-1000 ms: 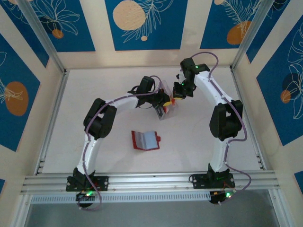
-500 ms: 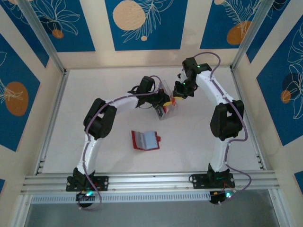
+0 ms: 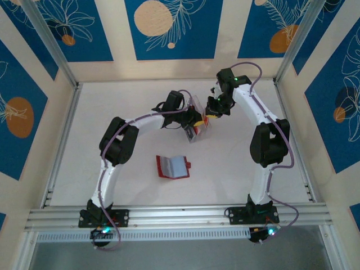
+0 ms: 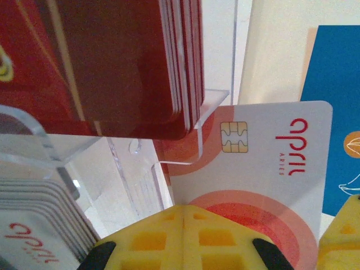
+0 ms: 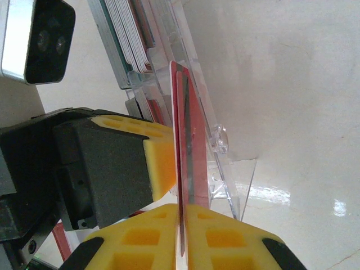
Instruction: Put the credit cards into the card holder
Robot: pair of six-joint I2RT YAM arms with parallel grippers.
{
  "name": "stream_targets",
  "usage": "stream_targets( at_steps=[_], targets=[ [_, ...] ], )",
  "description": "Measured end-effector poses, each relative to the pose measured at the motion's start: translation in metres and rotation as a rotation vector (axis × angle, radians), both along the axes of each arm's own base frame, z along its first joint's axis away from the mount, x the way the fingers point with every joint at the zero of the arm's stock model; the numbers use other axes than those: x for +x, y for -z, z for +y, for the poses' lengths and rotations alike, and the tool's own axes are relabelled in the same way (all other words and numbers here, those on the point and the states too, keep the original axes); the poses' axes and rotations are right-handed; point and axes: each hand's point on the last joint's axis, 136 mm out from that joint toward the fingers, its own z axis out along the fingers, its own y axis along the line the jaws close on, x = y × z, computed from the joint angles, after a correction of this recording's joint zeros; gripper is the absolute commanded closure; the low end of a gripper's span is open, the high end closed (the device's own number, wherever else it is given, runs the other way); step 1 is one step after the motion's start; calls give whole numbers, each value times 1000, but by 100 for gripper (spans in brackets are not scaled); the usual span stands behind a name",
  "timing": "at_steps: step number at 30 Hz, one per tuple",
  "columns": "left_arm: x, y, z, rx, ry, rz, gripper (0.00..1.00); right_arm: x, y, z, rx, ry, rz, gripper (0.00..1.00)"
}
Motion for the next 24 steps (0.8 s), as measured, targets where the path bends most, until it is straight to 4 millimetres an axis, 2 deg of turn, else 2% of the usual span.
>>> stream_targets(
  at_steps=[2, 8, 16, 24],
  targets=[
    [0, 0, 0, -1, -1, 0, 100, 0, 0, 1, 5, 2, 2, 72],
    [1, -1, 0, -6, -8, 12, 100, 2, -2, -4, 40, 33, 8, 63],
    [1, -2, 0, -8, -17, 25, 100, 5, -8, -9, 80, 58, -3, 64],
    [1, -2, 0, -13, -17, 21, 100, 0, -13, 9, 71, 9, -17, 66]
  ],
)
